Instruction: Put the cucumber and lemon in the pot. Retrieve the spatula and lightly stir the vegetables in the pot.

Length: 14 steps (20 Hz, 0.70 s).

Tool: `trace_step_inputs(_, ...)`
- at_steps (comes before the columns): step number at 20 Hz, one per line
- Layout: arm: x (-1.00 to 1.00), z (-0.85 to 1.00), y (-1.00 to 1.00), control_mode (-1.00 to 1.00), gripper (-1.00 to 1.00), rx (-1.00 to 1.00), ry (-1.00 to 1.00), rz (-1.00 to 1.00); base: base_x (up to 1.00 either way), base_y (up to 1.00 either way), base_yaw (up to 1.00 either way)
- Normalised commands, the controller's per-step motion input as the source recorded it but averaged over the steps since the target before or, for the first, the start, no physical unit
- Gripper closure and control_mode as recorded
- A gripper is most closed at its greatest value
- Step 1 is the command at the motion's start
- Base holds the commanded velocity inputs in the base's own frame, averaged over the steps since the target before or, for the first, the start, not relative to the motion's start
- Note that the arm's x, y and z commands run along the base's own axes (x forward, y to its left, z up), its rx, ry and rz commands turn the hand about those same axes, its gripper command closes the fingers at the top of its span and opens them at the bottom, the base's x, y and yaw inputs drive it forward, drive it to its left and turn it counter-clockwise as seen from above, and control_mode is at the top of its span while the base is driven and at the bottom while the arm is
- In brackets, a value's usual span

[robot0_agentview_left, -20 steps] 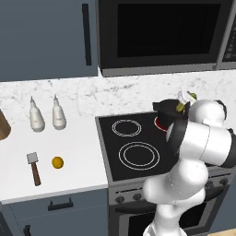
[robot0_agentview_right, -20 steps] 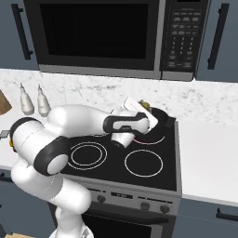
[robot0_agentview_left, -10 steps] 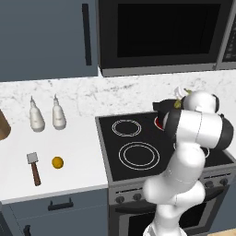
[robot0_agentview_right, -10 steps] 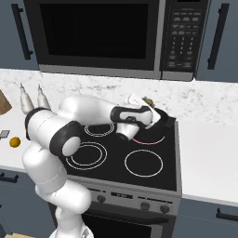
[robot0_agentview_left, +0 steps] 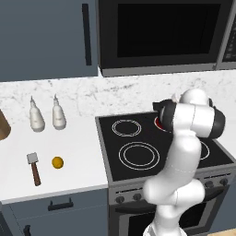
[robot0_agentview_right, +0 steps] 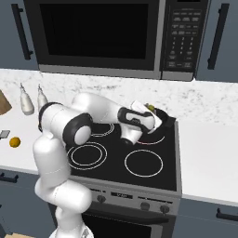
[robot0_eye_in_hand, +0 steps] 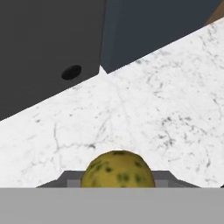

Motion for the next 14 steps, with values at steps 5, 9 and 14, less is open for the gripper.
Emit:
trace_step_inputs(5,0.45,-0.21,0.00,-1.00,1.00,0.00,0.00,0.00,0.00,0.00,0.00)
trace_step_inputs(9,0.35,-0.16,0.00,-1.00,1.00,-0.01,0.03,-0.01,0.00,0.00,0.00)
trace_step_inputs(14,0.35,-0.13,0.00,-1.00,1.00,-0.02,0.03,-0.02,0.00,0.00,0.00)
